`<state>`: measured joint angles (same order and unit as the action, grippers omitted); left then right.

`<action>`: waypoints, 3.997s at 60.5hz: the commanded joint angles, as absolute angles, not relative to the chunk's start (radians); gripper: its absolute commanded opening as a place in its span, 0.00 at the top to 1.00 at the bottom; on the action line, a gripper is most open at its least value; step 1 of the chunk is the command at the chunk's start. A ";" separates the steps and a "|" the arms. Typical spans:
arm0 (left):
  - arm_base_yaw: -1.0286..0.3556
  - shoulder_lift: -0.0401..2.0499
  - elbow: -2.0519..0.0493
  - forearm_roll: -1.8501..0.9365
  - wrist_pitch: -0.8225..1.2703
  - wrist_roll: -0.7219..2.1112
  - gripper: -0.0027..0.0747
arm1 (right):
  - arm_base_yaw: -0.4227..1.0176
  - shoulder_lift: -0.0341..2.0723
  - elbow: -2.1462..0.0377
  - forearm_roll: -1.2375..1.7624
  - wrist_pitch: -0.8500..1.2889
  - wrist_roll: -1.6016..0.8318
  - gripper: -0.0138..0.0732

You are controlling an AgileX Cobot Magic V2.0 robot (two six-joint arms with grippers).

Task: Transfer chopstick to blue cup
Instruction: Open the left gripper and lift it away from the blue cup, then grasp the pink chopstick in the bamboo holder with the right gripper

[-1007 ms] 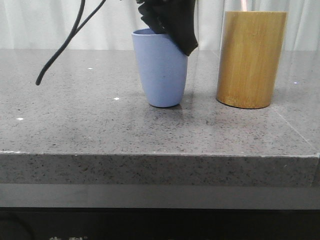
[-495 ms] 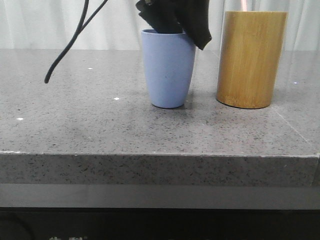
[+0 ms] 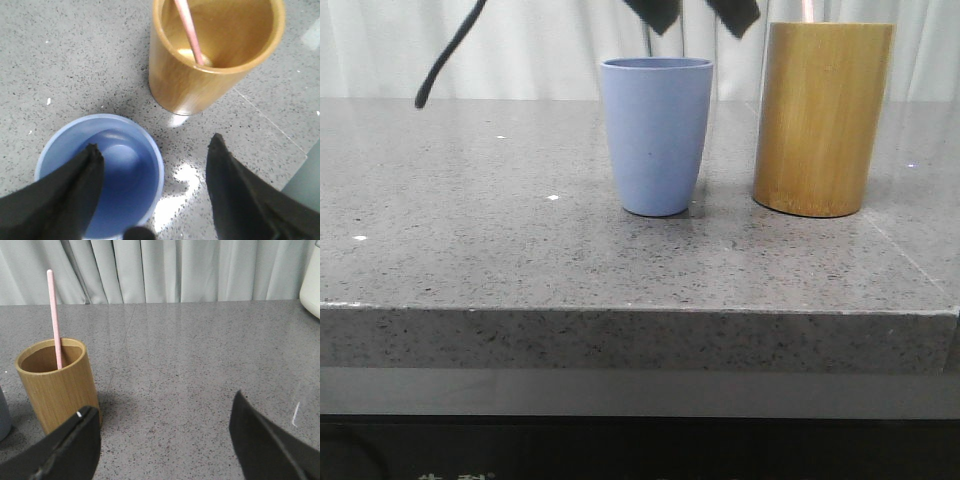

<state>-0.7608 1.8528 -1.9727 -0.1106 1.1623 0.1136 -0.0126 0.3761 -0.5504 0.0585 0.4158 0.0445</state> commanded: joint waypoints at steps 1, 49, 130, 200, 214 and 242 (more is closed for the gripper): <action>-0.770 1.798 -2.039 -0.124 1.186 0.114 0.39 | -0.016 0.392 -0.584 0.051 0.343 0.040 0.21; -0.770 1.753 -2.074 -0.089 1.267 0.114 0.99 | -0.016 0.392 -0.584 0.051 0.347 0.040 0.21; -0.121 0.513 -0.771 0.019 0.612 0.028 0.99 | -0.015 0.392 -0.584 0.053 0.347 0.040 0.21; -0.121 0.051 -0.466 -0.037 0.486 0.028 0.99 | 0.241 1.149 -1.070 0.060 0.180 0.039 0.21; -0.121 0.051 -0.466 -0.037 0.486 0.028 0.99 | 0.308 1.328 -1.218 0.059 0.167 0.039 0.21; -0.121 0.051 -0.466 -0.037 0.486 0.028 0.99 | 0.316 1.503 -1.345 0.034 0.168 0.039 0.52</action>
<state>-0.1207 0.0362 -0.4407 -0.0258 0.5756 0.0356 0.3135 1.5409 -1.3049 0.0485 0.2464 0.0445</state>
